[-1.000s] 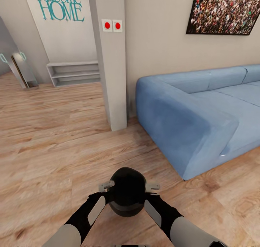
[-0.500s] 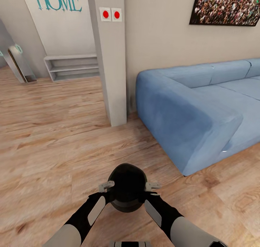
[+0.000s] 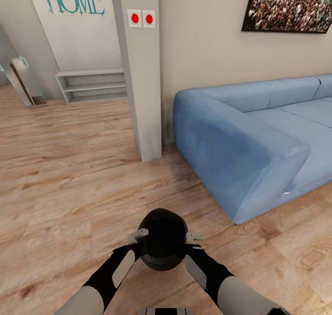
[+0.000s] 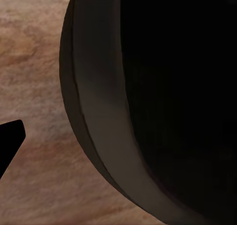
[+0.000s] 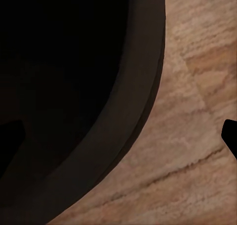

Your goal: Place each of the two pumpkins and all three candles from the living room inside a cabinet in the living room (use any cabinet), then make sure every cabinet is closed, and position the cauldron so it is next to a table in the living room.

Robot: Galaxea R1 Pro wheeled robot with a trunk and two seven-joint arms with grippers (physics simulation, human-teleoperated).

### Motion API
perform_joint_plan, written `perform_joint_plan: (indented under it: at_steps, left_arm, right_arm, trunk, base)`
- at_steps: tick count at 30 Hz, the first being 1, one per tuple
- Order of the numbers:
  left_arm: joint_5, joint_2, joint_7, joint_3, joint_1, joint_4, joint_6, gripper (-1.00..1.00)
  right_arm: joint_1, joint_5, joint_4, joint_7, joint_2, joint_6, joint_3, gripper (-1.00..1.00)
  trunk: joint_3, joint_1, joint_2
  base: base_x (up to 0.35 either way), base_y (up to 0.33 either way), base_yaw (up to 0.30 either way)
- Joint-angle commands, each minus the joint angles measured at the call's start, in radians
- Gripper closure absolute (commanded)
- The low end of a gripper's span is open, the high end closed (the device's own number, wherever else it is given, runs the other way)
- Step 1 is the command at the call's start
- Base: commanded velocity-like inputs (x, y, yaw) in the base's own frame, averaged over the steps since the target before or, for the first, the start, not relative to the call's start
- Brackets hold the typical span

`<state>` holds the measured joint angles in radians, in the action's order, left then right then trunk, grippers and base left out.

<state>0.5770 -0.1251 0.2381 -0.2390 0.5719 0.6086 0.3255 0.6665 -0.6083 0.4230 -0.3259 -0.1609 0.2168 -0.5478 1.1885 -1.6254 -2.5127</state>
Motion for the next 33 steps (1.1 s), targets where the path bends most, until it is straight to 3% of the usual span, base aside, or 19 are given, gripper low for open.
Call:
perform_joint_plan:
  at_steps: [1,15,33]
  left_arm:
    - [0.011,0.001,0.009,-0.005,0.0,0.002,0.002,-1.0]
    - [0.011,0.001,0.007,-0.005,0.0,0.002,0.0,-1.0]
    - [0.011,0.001,0.007,-0.005,0.0,0.002,0.0,-1.0]
  right_arm:
    - [0.001,-0.007,0.002,-0.008,0.001,0.004,-0.008,-1.0]
    - [0.001,-0.007,0.002,-0.008,0.001,0.004,-0.009,-1.0]
    - [0.001,-0.007,0.002,-0.008,0.001,0.005,-0.007,-1.0]
  trunk:
    - [0.005,0.0,-0.001]
    - [0.043,-0.005,-0.003]
    - [0.043,-0.005,-0.003]
  base:
    - [0.0,0.0,0.0]
    - [0.0,0.0,0.0]
    - [0.0,0.0,0.0]
